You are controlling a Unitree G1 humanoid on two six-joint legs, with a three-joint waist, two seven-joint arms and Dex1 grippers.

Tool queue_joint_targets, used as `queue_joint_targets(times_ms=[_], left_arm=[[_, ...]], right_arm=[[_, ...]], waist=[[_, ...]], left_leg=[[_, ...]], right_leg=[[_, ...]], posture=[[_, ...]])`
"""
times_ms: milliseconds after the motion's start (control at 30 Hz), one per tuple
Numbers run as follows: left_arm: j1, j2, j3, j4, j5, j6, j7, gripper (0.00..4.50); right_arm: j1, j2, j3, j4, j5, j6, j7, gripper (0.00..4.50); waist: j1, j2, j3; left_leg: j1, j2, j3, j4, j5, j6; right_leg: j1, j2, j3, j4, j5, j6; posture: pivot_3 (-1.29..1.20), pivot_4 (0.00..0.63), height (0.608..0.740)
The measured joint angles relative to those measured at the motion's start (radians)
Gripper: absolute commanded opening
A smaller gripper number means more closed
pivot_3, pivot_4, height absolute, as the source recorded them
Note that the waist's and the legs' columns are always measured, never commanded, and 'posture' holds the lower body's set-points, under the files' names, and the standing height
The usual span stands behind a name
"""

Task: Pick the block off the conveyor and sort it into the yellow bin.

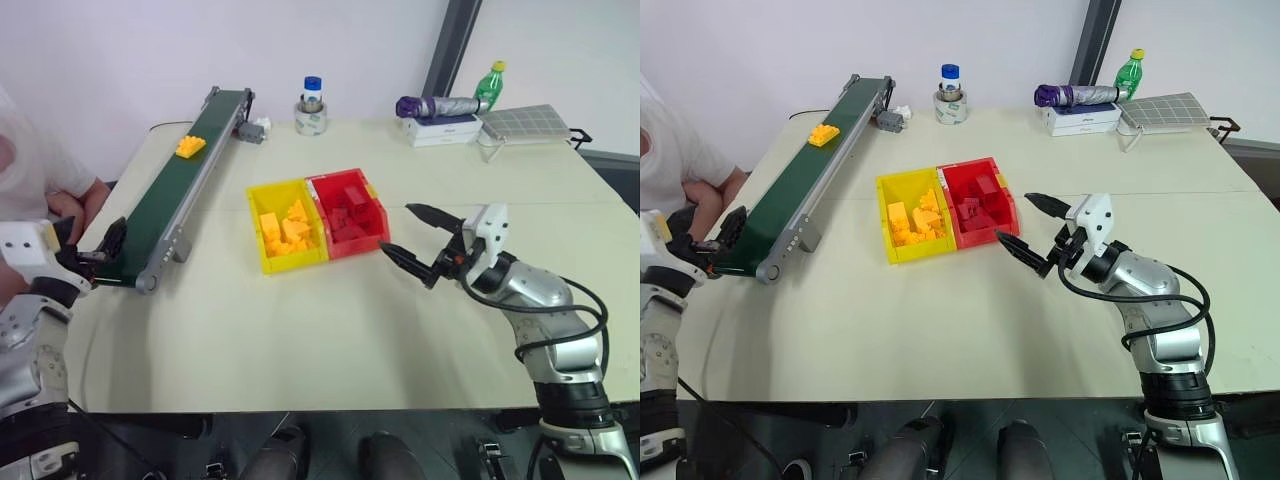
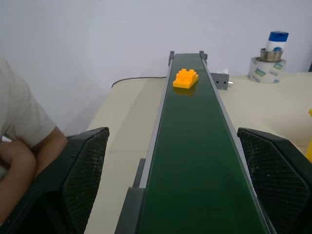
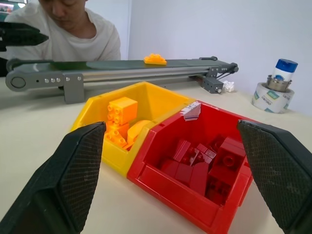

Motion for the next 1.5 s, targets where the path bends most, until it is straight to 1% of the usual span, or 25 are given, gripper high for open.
queue_joint_targets(times_ms=[100, 167, 333, 533, 733, 800, 867, 967, 1033, 1133, 1300, 1500], left_arm=[[-0.002, 0.001, -0.005, 0.0, 0.006, 0.015, 0.008, 4.45], [-0.002, 0.001, -0.013, 0.0, 0.014, 0.017, 0.009, 4.45], [-0.015, 0.017, -0.035, 0.034, 0.025, 0.033, 0.009, 4.45], [-0.119, 0.058, -0.081, 0.12, 0.062, 0.065, 0.018, 4.45], [-0.339, 0.101, -0.194, 0.338, 0.132, 0.105, -0.007, 4.45], [-0.399, 0.101, -0.202, 0.413, 0.143, 0.1, -0.018, 4.45], [-0.477, 0.103, -0.233, 0.522, 0.171, 0.073, -0.036, 4.45], [-0.543, 0.103, -0.247, 0.639, 0.196, 0.041, -0.05, 4.45], [-0.612, 0.098, -0.262, 0.755, 0.214, 0.01, -0.052, 4.45], [-0.677, 0.097, -0.273, 0.863, 0.23, -0.04, -0.065, 4.45], [-0.733, 0.088, -0.283, 0.989, 0.257, -0.095, -0.086, 4.45], [-0.734, 0.086, -0.296, 1.038, 0.28, -0.137, -0.101, 4.45]], right_arm=[[0.048, -0.029, 0.048, -0.053, -0.006, -0.013, 0.062, 4.5], [0.055, -0.031, 0.069, -0.066, -0.009, -0.014, 0.075, 4.5], [0.05, -0.03, 0.066, -0.061, -0.018, -0.02, 0.05, 4.5], [0.047, -0.029, 0.064, -0.044, -0.037, -0.04, 0.039, 4.5], [0.036, -0.022, 0.069, -0.04, -0.054, -0.056, 0.025, 4.5], [0.035, -0.021, 0.071, -0.04, -0.058, -0.057, 0.02, 4.5], [0.035, -0.021, 0.072, -0.039, -0.065, -0.058, 0.016, 4.5], [0.036, -0.021, 0.073, -0.039, -0.075, -0.058, 0.01, 4.5], [0.037, -0.021, 0.073, -0.04, -0.077, -0.058, 0.003, 4.5], [0.04, -0.02, 0.074, -0.042, -0.081, -0.057, -0.004, 4.5], [0.053, -0.02, 0.075, -0.046, -0.085, -0.057, -0.019, 4.5], [0.061, -0.021, 0.075, -0.048, -0.09, -0.057, -0.029, 4.5]], waist=[[0.0, 0.0, 0.0], [-0.001, 0.0, 0.0], [0.0, -0.001, 0.0], [0.003, -0.002, -0.001], [0.0, -0.003, -0.002], [-0.003, -0.003, -0.002], [-0.003, -0.003, -0.002], [-0.008, -0.004, -0.002], [-0.007, -0.004, -0.002], [-0.007, -0.005, -0.003], [-0.009, -0.005, -0.003], [-0.024, -0.005, -0.003]], left_leg=[[0.0, 0.0, 0.0, 0.0, 0.0, 0.0], [0.0, 0.0, 0.0, 0.0, 0.0, 0.0], [0.0, 0.001, 0.0, 0.001, 0.0, -0.001], [0.0, 0.001, 0.0, 0.001, 0.0, -0.001], [0.0, 0.001, 0.0, 0.001, 0.001, -0.001], [0.0, 0.001, 0.0, 0.001, 0.001, -0.001], [0.0, 0.001, 0.0, 0.0, 0.001, -0.002], [0.0, 0.001, 0.0, 0.0, 0.002, -0.002], [0.0, 0.001, 0.0, 0.001, 0.002, -0.002], [0.0, 0.001, 0.0, 0.001, 0.002, -0.002], [0.0, 0.001, 0.0, 0.001, 0.002, -0.002], [0.0, 0.001, 0.0, 0.002, 0.002, -0.002]], right_leg=[[0.0, 0.0, 0.0, 0.0, 0.0, 0.0], [0.0, 0.0, 0.0, 0.0, 0.0, 0.0], [0.0, 0.001, 0.0, 0.0, 0.001, -0.001], [0.0, 0.001, 0.0, 0.0, 0.001, -0.001], [0.0, 0.002, 0.0, 0.0, 0.001, 0.0], [0.0, 0.002, 0.0, 0.0, 0.001, 0.0], [0.0, 0.002, 0.0, 0.001, 0.001, 0.0], [0.0, 0.002, 0.0, 0.001, 0.002, 0.0], [0.0, 0.002, 0.0, 0.001, 0.002, 0.001], [0.0, 0.002, 0.0, 0.001, 0.002, 0.001], [0.0, 0.002, 0.0, 0.001, 0.002, 0.001], [0.0, 0.002, 0.0, 0.002, 0.003, 0.002]], posture=[[0.0, 0.15, 0.74], [0.0, 0.15, 0.74], [0.0, 0.15, 0.74], [0.0, 0.15, 0.74], [0.0, 0.15, 0.74], [0.0, 0.15, 0.74], [0.0, 0.15, 0.74], [0.0, 0.15, 0.74], [0.0, 0.15, 0.74], [0.0, 0.15, 0.74], [0.0, 0.15, 0.74], [0.0, 0.15, 0.74]])
